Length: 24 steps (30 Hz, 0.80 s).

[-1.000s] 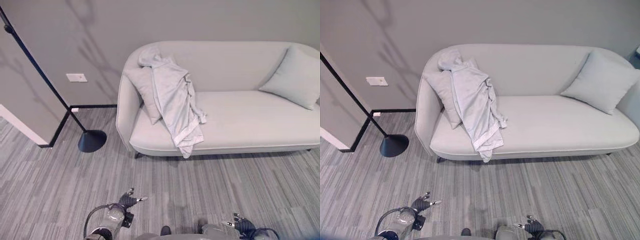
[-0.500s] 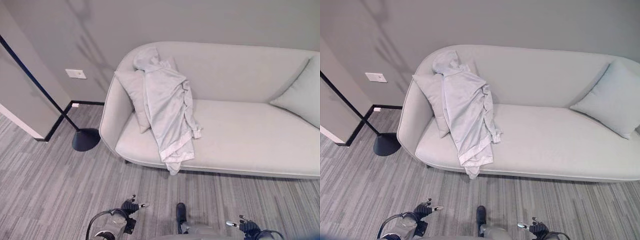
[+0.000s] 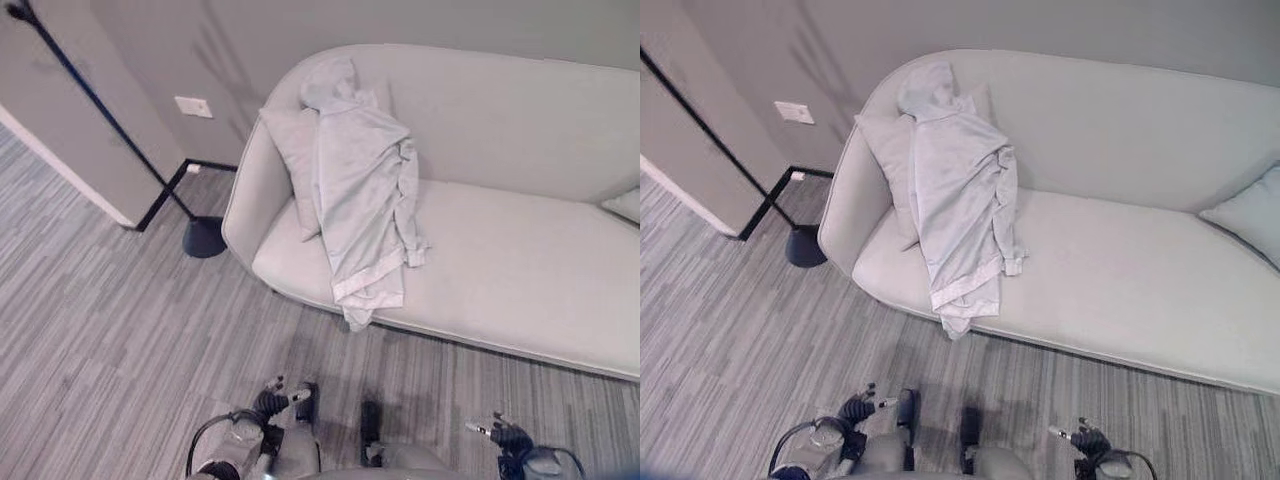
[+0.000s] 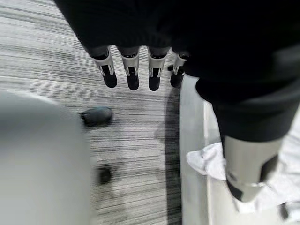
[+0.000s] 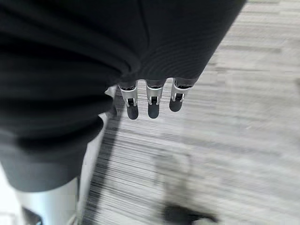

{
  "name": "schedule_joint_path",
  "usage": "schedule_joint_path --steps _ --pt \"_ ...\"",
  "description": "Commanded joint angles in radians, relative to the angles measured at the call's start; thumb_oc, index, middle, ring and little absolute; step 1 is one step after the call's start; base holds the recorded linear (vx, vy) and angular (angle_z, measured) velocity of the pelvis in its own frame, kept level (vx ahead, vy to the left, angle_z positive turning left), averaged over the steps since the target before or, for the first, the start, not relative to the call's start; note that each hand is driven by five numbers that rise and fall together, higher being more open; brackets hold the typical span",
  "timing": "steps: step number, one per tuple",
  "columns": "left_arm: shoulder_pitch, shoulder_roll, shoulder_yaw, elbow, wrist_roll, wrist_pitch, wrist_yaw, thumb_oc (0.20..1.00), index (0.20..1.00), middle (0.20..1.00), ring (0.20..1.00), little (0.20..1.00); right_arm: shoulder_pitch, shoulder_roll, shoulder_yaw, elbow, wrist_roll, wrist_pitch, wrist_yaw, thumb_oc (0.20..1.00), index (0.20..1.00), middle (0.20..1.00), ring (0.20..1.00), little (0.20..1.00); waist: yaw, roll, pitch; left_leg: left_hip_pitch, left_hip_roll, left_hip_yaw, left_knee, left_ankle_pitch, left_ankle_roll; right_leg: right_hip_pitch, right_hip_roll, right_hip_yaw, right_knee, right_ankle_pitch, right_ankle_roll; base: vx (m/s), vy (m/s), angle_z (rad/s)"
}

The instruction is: Hang the clothes on the sofa on the clothes rack.

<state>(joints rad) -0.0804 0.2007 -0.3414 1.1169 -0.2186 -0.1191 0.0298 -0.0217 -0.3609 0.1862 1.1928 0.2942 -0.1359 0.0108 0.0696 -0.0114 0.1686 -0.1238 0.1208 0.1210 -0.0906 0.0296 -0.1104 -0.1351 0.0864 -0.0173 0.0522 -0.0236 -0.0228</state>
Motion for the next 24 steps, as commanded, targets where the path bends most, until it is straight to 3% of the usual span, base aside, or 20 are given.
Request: schedule_joint_path --steps 1,6,8,9,12,14,16,20,21,24 --pt "-0.023 0.039 0.045 -0.016 0.010 -0.041 0.002 1.000 1.000 1.000 1.000 1.000 0.093 -0.021 0.022 -0.067 -0.016 -0.006 -0.001 1.000 1.000 1.000 1.000 1.000 0.000 -0.030 -0.083 -0.024 -0.077 0.021 0.003 0.066 0.028 0.113 -0.159 0.121 -0.005 -0.103 0.184 0.26 0.217 -0.53" --pt "-0.037 0.073 0.062 -0.030 0.021 -0.037 0.012 1.000 1.000 1.000 1.000 1.000 0.066 -0.013 0.044 -0.088 -0.042 0.005 0.009 1.000 1.000 1.000 1.000 1.000 0.029 -0.055 -0.096 0.020 -0.123 0.033 0.003 0.017 0.068 0.068 -0.233 0.134 0.065 -0.039 0.233 0.23 0.203 -0.33" --pt "-0.036 0.078 0.063 -0.043 0.021 -0.037 0.012 1.000 1.000 1.000 1.000 1.000 0.065 -0.016 0.045 -0.097 -0.045 0.007 0.010 1.000 1.000 1.000 1.000 1.000 0.027 -0.054 -0.092 0.030 -0.131 0.031 0.003 0.009 0.073 0.055 -0.237 0.142 0.096 -0.023 0.235 0.09 0.133 -0.04" --pt "-0.029 0.089 0.066 -0.065 0.022 -0.038 0.014 1.000 1.000 1.000 1.000 1.000 0.069 -0.021 0.043 -0.125 -0.046 0.008 0.011 1.000 1.000 1.000 1.000 1.000 0.020 -0.055 -0.083 0.046 -0.149 0.027 0.003 -0.003 0.084 0.024 -0.239 0.165 0.158 0.025 0.233 0.09 0.130 0.13" --pt "-0.027 0.097 0.069 -0.076 0.021 -0.038 0.017 1.000 1.000 1.000 1.000 1.000 0.069 -0.023 0.046 -0.144 -0.044 0.004 0.007 1.000 1.000 1.000 1.000 1.000 0.018 -0.053 -0.070 0.057 -0.157 0.021 0.004 -0.012 0.090 -0.004 -0.231 0.191 0.207 0.066 0.229 0.07 0.076 0.23" --pt "-0.033 0.103 0.070 -0.075 0.028 -0.039 0.014 1.000 1.000 1.000 1.000 1.000 0.079 -0.019 0.049 -0.150 -0.039 0.002 0.007 1.000 1.000 1.000 1.000 1.000 0.009 -0.050 -0.070 0.078 -0.149 0.026 0.004 -0.028 0.086 -0.020 -0.186 0.205 0.168 0.017 0.220 0.19 0.061 0.21" --pt "-0.035 0.108 0.072 -0.067 0.031 -0.039 0.014 1.000 1.000 1.000 1.000 1.000 0.080 -0.016 0.049 -0.146 -0.037 0.002 0.007 1.000 1.000 1.000 1.000 1.000 0.005 -0.054 -0.074 0.089 -0.146 0.038 0.003 -0.040 0.085 -0.034 -0.160 0.185 0.103 0.005 0.219 0.15 -0.007 -0.05" --pt "-0.035 0.108 0.072 -0.067 0.031 -0.039 0.014 1.000 1.000 1.000 1.000 1.000 0.080 -0.016 0.049 -0.146 -0.037 0.002 0.007 1.000 1.000 1.000 1.000 1.000 0.005 -0.054 -0.074 0.090 -0.146 0.038 0.003 -0.040 0.085 -0.034 -0.160 0.184 0.102 0.005 0.219 0.08 -0.014 -0.02" --pt "-0.056 0.099 0.053 -0.039 0.046 -0.035 0.009 1.000 1.000 1.000 1.000 1.000 0.091 -0.005 0.053 -0.117 -0.022 0.001 0.009 1.000 1.000 1.000 1.000 1.000 -0.042 -0.064 -0.055 0.160 -0.175 0.023 0.003 -0.098 0.099 -0.127 -0.039 0.156 -0.030 0.050 0.233 0.35 -0.049 -0.07" --pt "-0.065 0.089 0.043 -0.040 0.052 -0.034 0.007 1.000 1.000 1.000 1.000 1.000 0.103 0.003 0.060 -0.104 -0.025 -0.001 0.006 1.000 1.000 1.000 1.000 1.000 -0.065 -0.074 -0.039 0.207 -0.201 -0.003 0.003 -0.124 0.101 -0.142 0.004 0.107 -0.075 0.081 0.244 0.29 -0.045 -0.06"
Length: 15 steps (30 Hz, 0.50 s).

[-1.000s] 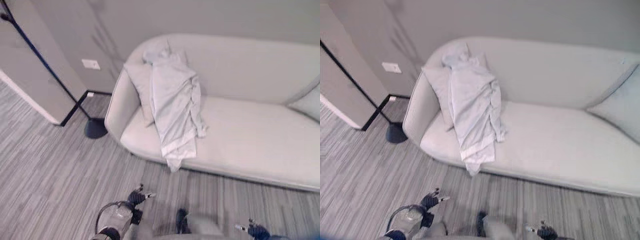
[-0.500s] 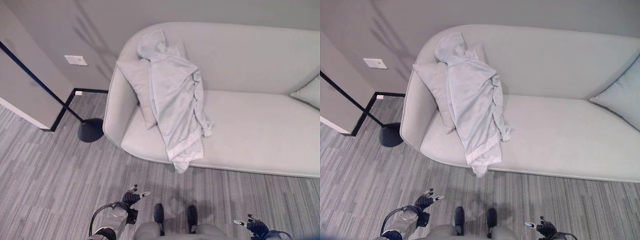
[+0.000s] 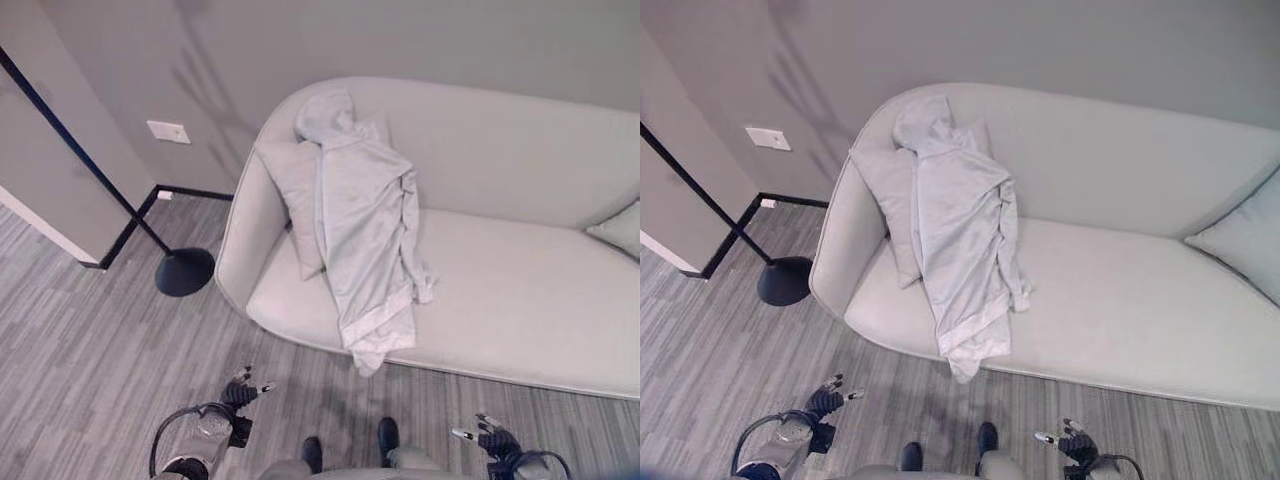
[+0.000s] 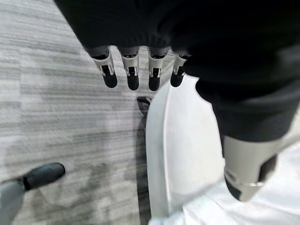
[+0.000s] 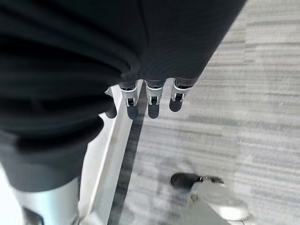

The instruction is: Hang the clothes on the sofa on the clothes rack.

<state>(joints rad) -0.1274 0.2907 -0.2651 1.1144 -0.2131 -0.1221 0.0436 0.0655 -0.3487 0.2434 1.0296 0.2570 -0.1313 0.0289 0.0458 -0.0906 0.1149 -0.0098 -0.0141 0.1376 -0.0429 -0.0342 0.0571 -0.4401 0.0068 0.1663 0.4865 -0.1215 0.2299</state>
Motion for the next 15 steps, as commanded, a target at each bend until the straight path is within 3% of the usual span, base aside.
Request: schedule_joint_path --steps 1,2,7,8,9,10,11,12,14,15 --pt "-0.018 -0.004 -0.036 -0.036 0.048 -0.032 -0.008 1.000 1.000 1.000 1.000 1.000 0.020 -0.009 0.002 0.061 0.012 -0.007 -0.011 1.000 1.000 1.000 1.000 1.000 -0.044 0.003 0.015 0.104 -0.069 -0.031 -0.044 -0.067 -0.067 0.168 0.086 -0.085 -0.505 0.185 -0.013 0.32 -0.102 1.10" --pt "-0.012 -0.012 -0.045 -0.032 0.063 -0.031 -0.016 1.000 1.000 1.000 1.000 1.000 0.039 -0.014 0.001 0.065 0.006 -0.008 -0.011 1.000 1.000 1.000 1.000 1.000 -0.047 0.005 -0.003 0.134 -0.069 -0.049 -0.044 -0.089 -0.069 0.205 0.078 -0.091 -0.514 0.190 -0.039 0.25 -0.084 1.34" --pt "-0.002 -0.025 -0.047 -0.035 0.054 -0.031 -0.025 1.000 1.000 1.000 1.000 1.000 0.048 -0.026 -0.009 0.077 0.003 -0.011 -0.001 1.000 1.000 1.000 1.000 1.000 -0.059 0.013 -0.033 0.183 -0.020 -0.040 -0.035 -0.118 -0.106 0.232 0.079 -0.096 -0.476 0.181 -0.063 0.27 -0.149 0.44" --pt "0.007 -0.023 -0.050 -0.058 0.048 -0.032 -0.029 1.000 1.000 1.000 1.000 1.000 0.045 -0.035 -0.005 0.066 0.005 -0.013 0.004 1.000 1.000 1.000 1.000 1.000 -0.058 0.016 -0.040 0.150 0.008 -0.026 0.079 -0.113 -0.131 0.259 0.076 -0.107 -0.461 0.154 -0.085 0.24 -0.211 -0.02" --pt "0.016 -0.016 -0.053 -0.089 0.048 -0.029 -0.034 1.000 1.000 1.000 1.000 1.000 0.047 -0.048 -0.005 0.043 0.003 -0.016 0.009 1.000 1.000 1.000 1.000 1.000 -0.052 0.009 -0.038 0.083 0.023 -0.022 0.242 -0.073 -0.151 0.294 0.075 -0.108 -0.460 0.135 -0.105 0.32 -0.332 0.01" --pt "0.018 -0.007 -0.055 -0.130 0.030 -0.022 -0.032 1.000 1.000 1.000 1.000 1.000 0.045 -0.072 -0.014 0.006 0.016 -0.016 0.010 1.000 1.000 1.000 1.000 1.000 -0.031 -0.015 -0.009 -0.057 0.013 -0.051 0.478 0.003 -0.152 0.322 0.061 -0.086 -0.454 0.122 -0.129 0.20 -0.270 0.07" --pt "0.013 -0.008 -0.060 -0.132 0.028 -0.021 -0.026 1.000 1.000 1.000 1.000 1.000 0.037 -0.080 -0.012 0.000 0.019 -0.013 0.004 1.000 1.000 1.000 1.000 1.000 -0.027 -0.022 0.004 -0.113 0.013 -0.062 0.555 0.014 -0.144 0.327 0.051 -0.080 -0.453 0.115 -0.136 0.18 -0.172 -0.27" --pt "0.005 -0.011 -0.065 -0.140 0.026 -0.022 -0.028 1.000 1.000 1.000 1.000 1.000 0.033 -0.085 -0.011 -0.003 0.020 -0.010 0.000 1.000 1.000 1.000 1.000 1.000 -0.022 -0.026 0.013 -0.173 0.043 -0.050 0.550 0.006 -0.128 0.350 0.031 -0.085 -0.455 0.090 -0.140 0.29 0.007 -0.11" --pt "0.007 -0.013 -0.079 -0.166 0.027 -0.025 -0.027 1.000 1.000 1.000 1.000 1.000 0.033 -0.095 -0.029 -0.019 0.027 -0.014 -0.005 1.000 1.000 1.000 1.000 1.000 -0.013 -0.011 0.014 -0.162 0.066 -0.040 0.325 -0.020 -0.124 0.380 0.008 -0.099 -0.468 0.064 -0.129 0.33 0.132 -0.45" --pt "0.005 -0.012 -0.081 -0.172 0.025 -0.027 -0.025 1.000 1.000 1.000 1.000 1.000 0.030 -0.099 -0.032 -0.022 0.028 -0.015 -0.008 1.000 1.000 1.000 1.000 1.000 -0.007 0.004 0.013 -0.185 0.082 -0.040 0.218 0.026 -0.138 0.382 0.012 -0.104 -0.476 0.057 -0.127 0.23 0.176 -0.64"
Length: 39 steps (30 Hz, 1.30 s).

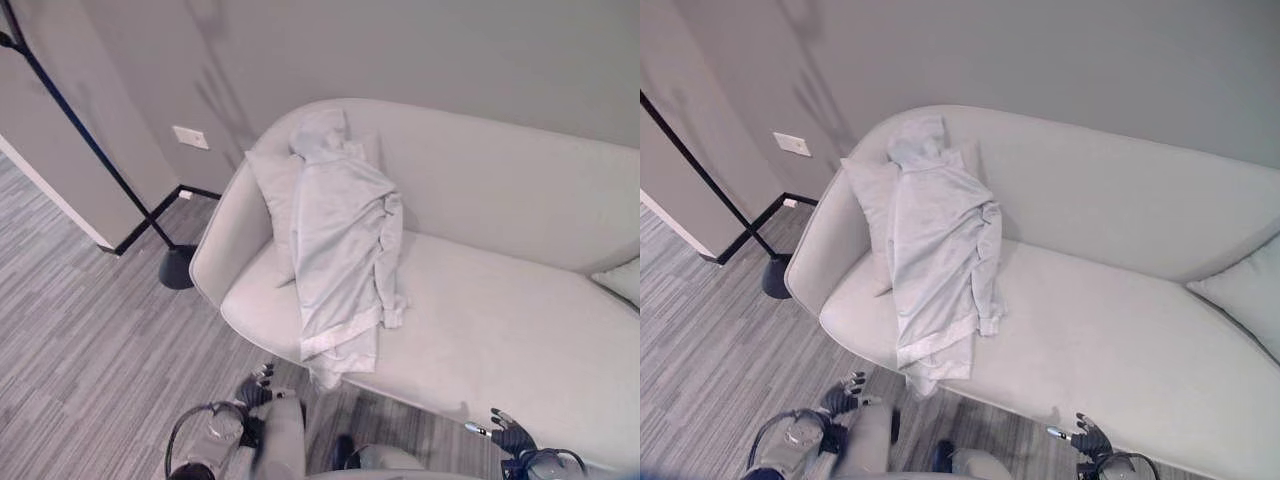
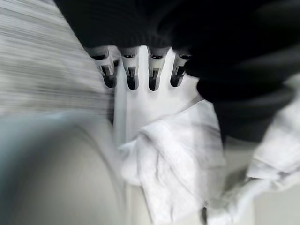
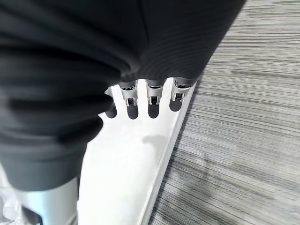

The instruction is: Hang the clothes on the sofa on the clothes rack.

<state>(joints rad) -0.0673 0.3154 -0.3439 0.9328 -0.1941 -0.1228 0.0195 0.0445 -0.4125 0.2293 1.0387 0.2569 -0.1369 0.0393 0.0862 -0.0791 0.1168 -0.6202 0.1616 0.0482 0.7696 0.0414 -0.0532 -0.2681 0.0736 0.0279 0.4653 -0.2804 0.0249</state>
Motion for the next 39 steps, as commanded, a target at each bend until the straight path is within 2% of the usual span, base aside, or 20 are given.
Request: schedule_joint_path --steps 1,2,3,4,6,7,9,13,17,19,21,23,26,29,36,37,38,39 --pt "-0.061 -0.035 -0.003 0.009 0.004 -0.027 0.001 1.000 1.000 1.000 1.000 1.000 0.045 -0.038 -0.017 -0.030 0.028 -0.011 -0.021 1.000 1.000 1.000 1.000 1.000 -0.039 0.002 0.015 0.407 -0.084 0.049 -0.673 0.002 -0.037 0.220 -0.053 0.032 -0.460 0.208 0.078 0.35 0.256 -0.14" --pt "-0.081 -0.031 -0.005 0.009 -0.004 -0.031 0.008 1.000 1.000 1.000 1.000 1.000 0.030 -0.037 -0.012 -0.010 0.025 -0.013 -0.034 1.000 1.000 1.000 1.000 1.000 -0.012 0.012 0.023 0.362 -0.079 0.018 -0.814 0.048 -0.060 0.249 -0.056 0.042 -0.470 0.183 0.081 0.29 0.192 0.30" --pt "-0.081 -0.031 -0.005 0.009 -0.004 -0.032 0.008 1.000 1.000 1.000 1.000 1.000 0.029 -0.037 -0.012 -0.010 0.025 -0.013 -0.034 1.000 1.000 1.000 1.000 1.000 -0.013 0.010 0.026 0.370 -0.082 0.019 -0.821 0.051 -0.059 0.254 -0.058 0.042 -0.470 0.180 0.081 0.33 0.232 0.46" --pt "-0.085 -0.035 -0.007 0.016 -0.005 -0.033 0.009 1.000 1.000 1.000 1.000 1.000 0.021 -0.036 -0.014 0.017 0.017 -0.010 -0.037 1.000 1.000 1.000 1.000 1.000 -0.003 0.013 0.024 0.341 -0.076 -0.004 -0.853 0.057 -0.074 0.279 -0.064 0.054 -0.478 0.160 0.087 0.23 0.179 -0.01" --pt "-0.080 -0.035 0.000 0.021 -0.012 -0.033 0.005 1.000 1.000 1.000 1.000 1.000 0.023 -0.028 -0.011 0.024 0.000 -0.007 -0.031 1.000 1.000 1.000 1.000 1.000 -0.004 0.027 0.016 0.348 -0.067 0.001 -0.857 0.069 -0.088 0.307 -0.073 0.082 -0.481 0.145 0.099 0.32 0.286 -0.41" --pt "-0.072 -0.037 0.008 0.026 -0.008 -0.034 0.007 1.000 1.000 1.000 1.000 1.000 0.030 -0.017 -0.015 0.025 -0.010 -0.007 -0.029 1.000 1.000 1.000 1.000 1.000 -0.004 0.038 -0.001 0.365 -0.061 0.011 -0.857 0.098 -0.093 0.317 -0.083 0.091 -0.493 0.141 0.111 0.34 0.353 -0.56" --pt "-0.065 -0.027 0.017 0.019 -0.014 -0.038 0.009 1.000 1.000 1.000 1.000 1.000 0.028 -0.017 -0.017 0.021 -0.013 -0.005 -0.027 1.000 1.000 1.000 1.000 1.000 0.004 0.041 -0.016 0.390 -0.070 0.035 -0.857 0.108 -0.080 0.313 -0.115 0.116 -0.486 0.137 0.124 0.29 0.324 -0.36" --pt "-0.068 -0.014 0.037 0.047 -0.005 -0.034 0.015 1.000 1.000 1.000 1.000 1.000 -0.011 0.007 0.002 0.025 -0.018 0.000 -0.026 1.000 1.000 1.000 1.000 1.000 0.024 0.015 -0.037 0.439 -0.099 0.068 -0.857 0.071 -0.040 0.263 -0.182 0.145 -0.427 0.163 0.167 0.20 0.237 -0.54" --pt "-0.071 -0.002 0.059 0.083 -0.012 -0.033 0.025 1.000 1.000 1.000 1.000 1.000 -0.034 0.025 0.035 0.001 -0.034 0.003 -0.022 1.000 1.000 1.000 1.000 1.000 0.053 -0.001 -0.042 0.485 -0.114 0.111 -0.857 0.034 -0.014 0.221 -0.207 0.135 -0.354 0.217 0.194 0.17 0.120 -0.26" --pt "-0.070 0.001 0.060 0.088 -0.014 -0.033 0.025 1.000 1.000 1.000 1.000 1.000 -0.023 0.030 0.041 0.000 -0.035 0.004 -0.018 1.000 1.000 1.000 1.000 1.000 0.048 -0.003 -0.046 0.504 -0.116 0.114 -0.857 0.024 -0.012 0.208 -0.187 0.140 -0.359 0.231 0.184 0.14 0.059 0.29" --pt "-0.080 0.003 0.061 0.091 -0.024 -0.035 0.027 1.000 1.000 1.000 1.000 1.000 -0.021 0.034 0.049 0.010 -0.034 0.005 -0.020 1.000 1.000 1.000 1.000 1.000 0.041 0.000 -0.044 0.514 -0.120 0.116 -0.857 0.012 -0.010 0.163 -0.143 0.143 -0.383 0.237 0.173 0.09 0.019 0.29" --pt "-0.107 0.001 0.040 0.130 0.012 -0.018 0.027 1.000 1.000 1.000 1.000 1.000 -0.011 0.031 0.071 0.057 -0.045 0.011 -0.016 1.000 1.000 1.000 1.000 1.000 0.015 -0.003 -0.022 0.524 -0.151 0.092 -0.857 -0.011 0.005 0.142 -0.097 0.125 -0.467 0.240 0.161 0.10 -0.039 -0.09" --pt "-0.107 -0.008 0.033 0.141 0.002 -0.036 0.020 1.000 1.000 1.000 1.000 1.000 0.000 0.046 0.064 0.053 -0.028 0.002 -0.017 1.000 1.000 1.000 1.000 1.000 -0.008 -0.004 -0.020 0.559 -0.154 0.089 -0.857 -0.020 0.002 0.159 -0.081 0.143 -0.482 0.258 0.158 0.10 -0.038 0.63" --pt "-0.096 -0.018 0.033 0.143 0.002 -0.040 0.019 1.000 1.000 1.000 1.000 1.000 0.004 0.050 0.063 0.061 -0.025 0.000 -0.017 1.000 1.000 1.000 1.000 1.000 -0.006 -0.007 -0.032 0.570 -0.148 0.092 -0.857 -0.020 -0.004 0.174 -0.082 0.130 -0.505 0.270 0.154 0.10 -0.072 0.01" --pt "-0.080 -0.036 0.013 0.111 0.005 -0.036 0.017 1.000 1.000 1.000 1.000 1.000 0.004 0.046 0.060 0.053 -0.022 -0.002 -0.019 1.000 1.000 1.000 1.000 1.000 -0.013 0.004 -0.032 0.597 -0.130 0.080 -0.857 -0.024 -0.020 0.203 -0.070 0.126 -0.495 0.239 0.130 0.05 -0.067 -0.09" --pt "-0.091 -0.038 -0.006 0.079 0.007 -0.034 0.016 1.000 1.000 1.000 1.000 1.000 0.003 0.037 0.055 0.053 -0.018 0.000 -0.017 1.000 1.000 1.000 1.000 1.000 -0.015 -0.005 0.004 0.526 -0.121 0.071 -0.714 -0.055 -0.032 0.199 -0.083 0.123 -0.464 0.220 0.113 -0.12 -0.053 0.07" --pt "-0.095 -0.040 -0.015 0.055 0.000 -0.032 0.014 1.000 1.000 1.000 1.000 1.000 0.004 0.032 0.055 0.054 -0.016 0.002 -0.017 1.000 1.000 1.000 1.000 1.000 -0.015 -0.010 0.023 0.475 -0.118 0.060 -0.643 -0.061 -0.039 0.195 -0.090 0.115 -0.450 0.216 0.108 -0.17 -0.050 0.09" --pt "-0.106 -0.042 -0.024 0.038 -0.007 -0.031 0.016 1.000 1.000 1.000 1.000 1.000 -0.007 0.024 0.064 0.069 -0.020 0.003 -0.017 1.000 1.000 1.000 1.000 1.000 -0.009 -0.016 0.040 0.422 -0.115 0.036 -0.583 -0.044 -0.056 0.191 -0.098 0.109 -0.441 0.218 0.105 -0.12 0.039 0.62"
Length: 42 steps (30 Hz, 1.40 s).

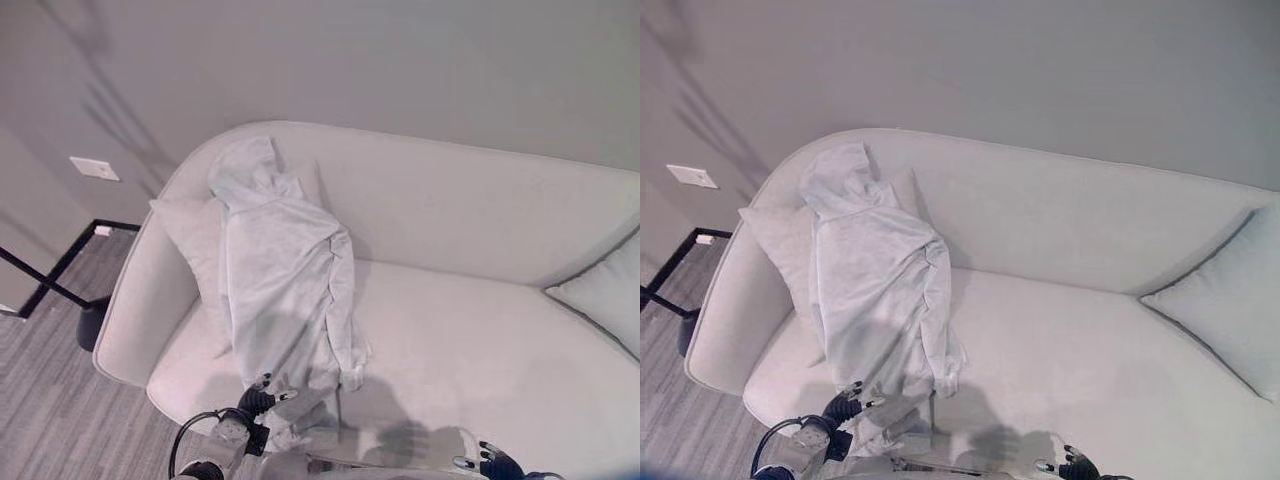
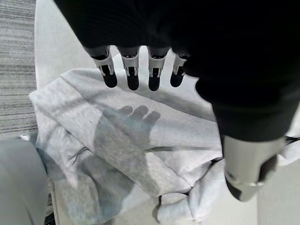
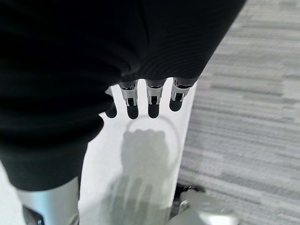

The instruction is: Hang the clothes on the sofa on the clothes rack.

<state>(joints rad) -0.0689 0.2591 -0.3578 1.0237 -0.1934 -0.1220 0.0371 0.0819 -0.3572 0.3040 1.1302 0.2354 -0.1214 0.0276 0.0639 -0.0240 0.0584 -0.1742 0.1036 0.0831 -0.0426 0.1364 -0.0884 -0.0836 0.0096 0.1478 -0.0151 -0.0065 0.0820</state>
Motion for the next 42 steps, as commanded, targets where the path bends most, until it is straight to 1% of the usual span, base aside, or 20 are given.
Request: schedule_joint_path --steps 1,4,6,7,8,9,11,12,13,15,18,19,21,22,25,28,32,34,39,42 --pt "-0.114 0.008 -0.018 -0.057 -0.005 -0.033 0.002 1.000 1.000 1.000 1.000 1.000 -0.055 -0.034 -0.009 0.000 -0.004 -0.011 -0.007 1.000 1.000 1.000 1.000 1.000 0.012 -0.073 0.099 -0.049 -0.041 -0.020 0.240 -0.135 -0.031 0.006 -0.047 -0.016 0.036 -0.057 0.052 -0.05 0.114 0.95" --pt "-0.116 0.005 -0.040 -0.089 0.001 -0.030 0.000 1.000 1.000 1.000 1.000 1.000 -0.066 -0.041 -0.020 0.024 -0.002 -0.002 -0.013 1.000 1.000 1.000 1.000 1.000 0.043 -0.073 0.079 -0.054 0.040 -0.067 0.146 -0.091 -0.039 0.032 -0.093 -0.052 -0.001 -0.066 0.072 0.11 0.190 0.62" --pt "-0.105 0.006 -0.045 -0.096 0.011 -0.030 -0.005 1.000 1.000 1.000 1.000 1.000 -0.075 -0.034 -0.019 0.024 0.001 0.001 -0.009 1.000 1.000 1.000 1.000 1.000 0.054 -0.062 0.052 -0.025 0.055 -0.091 0.077 -0.092 -0.040 0.047 -0.110 -0.053 -0.016 -0.079 0.085 0.14 0.225 0.54" --pt "-0.104 0.006 -0.045 -0.096 0.011 -0.030 -0.005 1.000 1.000 1.000 1.000 1.000 -0.075 -0.034 -0.019 0.024 0.001 0.001 -0.009 1.000 1.000 1.000 1.000 1.000 0.054 -0.063 0.053 -0.021 0.055 -0.089 0.073 -0.090 -0.040 0.049 -0.110 -0.052 -0.017 -0.079 0.085 0.16 0.396 0.28" --pt "-0.109 0.010 -0.047 -0.076 0.029 -0.032 -0.004 1.000 1.000 1.000 1.000 1.000 -0.096 -0.034 -0.029 0.021 0.002 0.000 -0.012 1.000 1.000 1.000 1.000 1.000 0.055 -0.054 0.029 0.000 0.040 -0.078 0.028 -0.083 -0.045 0.039 -0.151 -0.054 -0.030 -0.059 0.108 0.10 0.401 0.02" --pt "-0.110 0.014 -0.049 -0.075 0.040 -0.032 -0.006 1.000 1.000 1.000 1.000 1.000 -0.103 -0.031 -0.036 0.017 0.006 0.001 -0.017 1.000 1.000 1.000 1.000 1.000 0.052 -0.054 0.021 0.005 0.025 -0.073 0.018 -0.083 -0.041 0.027 -0.171 -0.047 -0.029 -0.042 0.118 0.10 0.402 -0.13" --pt "-0.110 0.014 -0.049 -0.075 0.040 -0.032 -0.006 1.000 1.000 1.000 1.000 1.000 -0.103 -0.031 -0.036 0.017 0.006 0.001 -0.017 1.000 1.000 1.000 1.000 1.000 0.052 -0.055 0.020 0.005 0.024 -0.072 0.018 -0.083 -0.041 0.026 -0.172 -0.047 -0.030 -0.041 0.118 0.00 0.200 -0.06" --pt "-0.118 0.041 -0.038 -0.087 0.039 -0.033 -0.004 1.000 1.000 1.000 1.000 1.000 -0.135 -0.027 -0.021 -0.007 0.000 -0.002 -0.024 1.000 1.000 1.000 1.000 1.000 0.070 -0.065 0.020 0.023 -0.015 -0.033 -0.019 -0.090 -0.022 -0.015 -0.203 -0.043 -0.028 0.003 0.139 -0.01 0.286 -0.11" --pt "-0.118 0.041 -0.038 -0.087 0.038 -0.033 -0.005 1.000 1.000 1.000 1.000 1.000 -0.135 -0.027 -0.021 -0.007 0.000 -0.003 -0.024 1.000 1.000 1.000 1.000 1.000 0.071 -0.066 0.020 0.024 -0.016 -0.032 -0.020 -0.089 -0.021 -0.015 -0.203 -0.042 -0.028 0.003 0.140 0.00 0.419 -0.26" --pt "-0.120 0.059 -0.039 -0.095 0.045 -0.029 -0.007 1.000 1.000 1.000 1.000 1.000 -0.141 -0.024 -0.009 -0.035 -0.010 -0.001 -0.029 1.000 1.000 1.000 1.000 1.000 0.078 -0.069 0.022 0.032 -0.031 -0.017 -0.037 -0.089 -0.008 -0.032 -0.201 -0.041 -0.011 0.014 0.141 0.00 0.160 -0.26" --pt "-0.126 0.079 -0.037 -0.109 0.044 -0.024 -0.010 1.000 1.000 1.000 1.000 1.000 -0.134 -0.022 0.011 -0.070 -0.024 -0.002 -0.031 1.000 1.000 1.000 1.000 1.000 0.066 -0.069 0.035 0.044 -0.038 -0.015 -0.045 -0.093 0.007 -0.059 -0.109 0.032 0.068 -0.009 0.122 -0.01 0.110 -0.04" --pt "-0.132 0.083 -0.029 -0.106 0.035 -0.022 -0.006 1.000 1.000 1.000 1.000 1.000 -0.134 -0.021 0.023 -0.072 -0.033 -0.005 -0.035 1.000 1.000 1.000 1.000 1.000 0.068 -0.069 0.040 0.048 -0.045 -0.012 -0.045 -0.096 0.010 -0.063 -0.072 0.035 0.075 -0.016 0.113 0.00 0.047 -0.09" --pt "-0.142 0.085 -0.029 -0.090 0.038 -0.022 -0.003 1.000 1.000 1.000 1.000 1.000 -0.137 -0.025 0.050 -0.074 -0.054 -0.005 -0.035 1.000 1.000 1.000 1.000 1.000 0.077 -0.072 0.049 0.055 -0.060 -0.013 -0.045 -0.098 0.020 -0.037 -0.047 0.020 0.051 -0.024 0.103 0.06 -0.003 0.00" --pt "-0.138 0.093 -0.028 -0.112 0.039 -0.021 -0.009 1.000 1.000 1.000 1.000 1.000 -0.116 -0.026 0.053 -0.094 -0.068 -0.004 -0.033 1.000 1.000 1.000 1.000 1.000 0.066 -0.070 0.053 0.076 -0.071 -0.025 -0.045 -0.103 0.024 -0.029 -0.014 0.036 0.049 -0.035 0.091 0.11 -0.018 0.23" --pt "-0.117 0.110 -0.010 -0.184 0.055 -0.019 -0.009 1.000 1.000 1.000 1.000 1.000 -0.099 -0.056 0.058 -0.170 -0.144 -0.002 -0.046 1.000 1.000 1.000 1.000 1.000 0.071 -0.075 0.051 0.094 -0.072 -0.017 -0.045 -0.111 0.018 -0.001 -0.012 0.009 -0.005 -0.020 0.089 0.10 -0.033 0.33" --pt "-0.117 0.142 0.007 -0.276 0.073 -0.015 -0.010 1.000 1.000 1.000 1.000 1.000 -0.094 -0.130 0.022 -0.330 -0.186 -0.002 -0.051 1.000 1.000 1.000 1.000 1.000 0.063 -0.078 0.049 0.099 -0.067 -0.016 -0.045 -0.116 0.016 0.013 -0.015 -0.011 -0.040 -0.011 0.090 0.06 -0.018 -0.03" --pt "-0.174 0.178 0.024 -0.344 0.082 -0.023 0.009 1.000 1.000 1.000 1.000 1.000 -0.148 -0.227 -0.006 -0.486 -0.223 -0.005 -0.062 1.000 1.000 1.000 1.000 1.000 0.058 -0.081 0.060 0.087 -0.058 -0.018 -0.045 -0.115 0.012 0.008 -0.017 -0.027 -0.052 -0.007 0.094 0.02 0.003 0.00" --pt "-0.200 0.182 0.022 -0.347 0.080 -0.026 0.018 1.000 1.000 1.000 1.000 1.000 -0.170 -0.238 -0.006 -0.496 -0.223 -0.008 -0.069 1.000 1.000 1.000 1.000 1.000 0.058 -0.082 0.066 0.081 -0.056 -0.019 -0.045 -0.112 0.011 0.002 -0.017 -0.030 -0.050 -0.007 0.094 0.00 0.000 0.00" --pt "-0.492 0.228 -0.030 -0.353 0.081 -0.041 0.107 1.000 1.000 1.000 1.000 1.000 -0.444 -0.300 0.034 -0.497 -0.153 -0.028 -0.127 1.000 1.000 1.000 1.000 1.000 0.074 -0.093 0.115 -0.005 -0.049 -0.042 -0.045 -0.088 -0.003 -0.066 -0.014 -0.038 -0.055 0.010 0.102 -0.05 -0.007 0.03" --pt "-0.583 0.242 -0.053 -0.343 0.093 -0.039 0.127 1.000 1.000 1.000 1.000 1.000 -0.545 -0.308 0.065 -0.464 -0.136 -0.031 -0.143 1.000 1.000 1.000 1.000 1.000 0.077 -0.096 0.132 -0.033 -0.049 -0.052 -0.045 -0.080 -0.007 -0.090 -0.015 -0.042 -0.057 0.019 0.108 -0.02 -0.014 0.12"
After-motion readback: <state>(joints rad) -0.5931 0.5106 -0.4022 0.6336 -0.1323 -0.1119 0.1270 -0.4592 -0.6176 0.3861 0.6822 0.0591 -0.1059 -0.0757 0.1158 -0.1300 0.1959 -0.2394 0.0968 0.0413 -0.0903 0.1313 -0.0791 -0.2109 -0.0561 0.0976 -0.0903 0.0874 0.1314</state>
